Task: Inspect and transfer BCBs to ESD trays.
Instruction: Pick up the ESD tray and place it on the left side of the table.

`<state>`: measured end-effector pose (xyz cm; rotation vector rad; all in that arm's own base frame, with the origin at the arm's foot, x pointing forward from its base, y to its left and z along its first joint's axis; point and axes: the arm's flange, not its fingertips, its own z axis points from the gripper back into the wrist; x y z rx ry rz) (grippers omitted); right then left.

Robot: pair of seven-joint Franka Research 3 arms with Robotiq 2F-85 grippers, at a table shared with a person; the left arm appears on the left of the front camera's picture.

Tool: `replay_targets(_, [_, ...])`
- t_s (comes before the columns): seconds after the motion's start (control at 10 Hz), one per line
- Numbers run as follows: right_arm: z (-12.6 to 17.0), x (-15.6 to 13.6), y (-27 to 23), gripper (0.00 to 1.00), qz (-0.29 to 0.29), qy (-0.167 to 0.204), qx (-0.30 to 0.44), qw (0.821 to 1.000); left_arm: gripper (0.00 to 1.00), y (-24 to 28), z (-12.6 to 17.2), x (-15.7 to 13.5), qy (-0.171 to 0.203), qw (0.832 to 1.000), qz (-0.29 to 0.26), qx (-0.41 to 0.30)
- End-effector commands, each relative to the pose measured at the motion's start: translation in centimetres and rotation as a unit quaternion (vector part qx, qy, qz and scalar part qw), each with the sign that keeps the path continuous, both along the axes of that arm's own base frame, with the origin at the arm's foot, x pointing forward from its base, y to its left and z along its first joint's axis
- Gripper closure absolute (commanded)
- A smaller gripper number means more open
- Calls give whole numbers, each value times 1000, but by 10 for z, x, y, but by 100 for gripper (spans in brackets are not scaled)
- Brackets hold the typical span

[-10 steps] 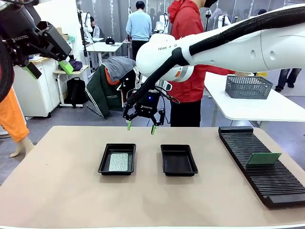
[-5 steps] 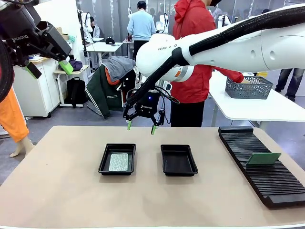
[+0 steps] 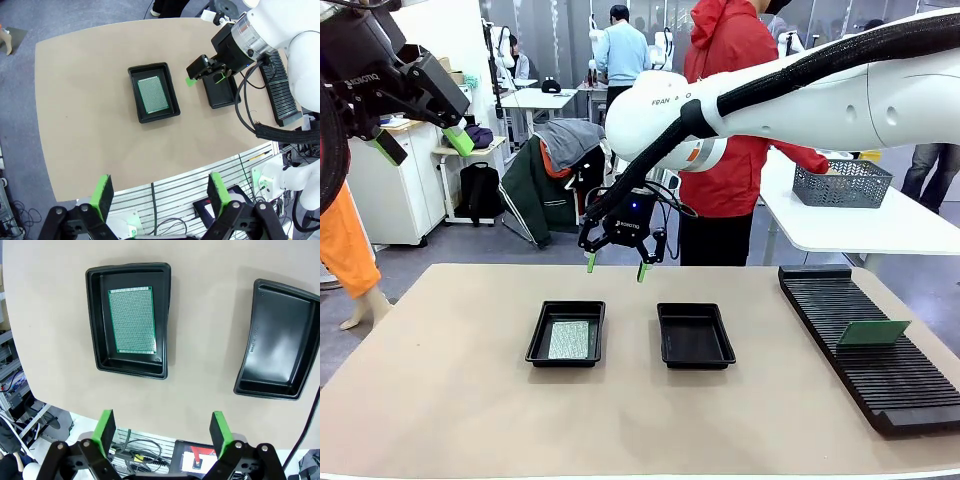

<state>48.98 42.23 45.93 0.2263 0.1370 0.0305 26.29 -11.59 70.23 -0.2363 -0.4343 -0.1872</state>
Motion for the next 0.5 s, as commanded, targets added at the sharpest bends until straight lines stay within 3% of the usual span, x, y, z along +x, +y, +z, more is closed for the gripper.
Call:
replay_targets(0.0, [9, -17, -23, 0, -6, -26, 40, 999, 0, -4, -10, 13, -1, 1000, 5, -8])
replay_targets(0.2, [16, -35, -47, 0, -9, -53, 88, 995, 0, -4, -23, 19, -1, 999, 36, -3])
replay_targets(0.4, [21, -48, -76, 0, -16, -69, 132, 989, 0, -16, -44, 44, 8, 999, 48, -1])
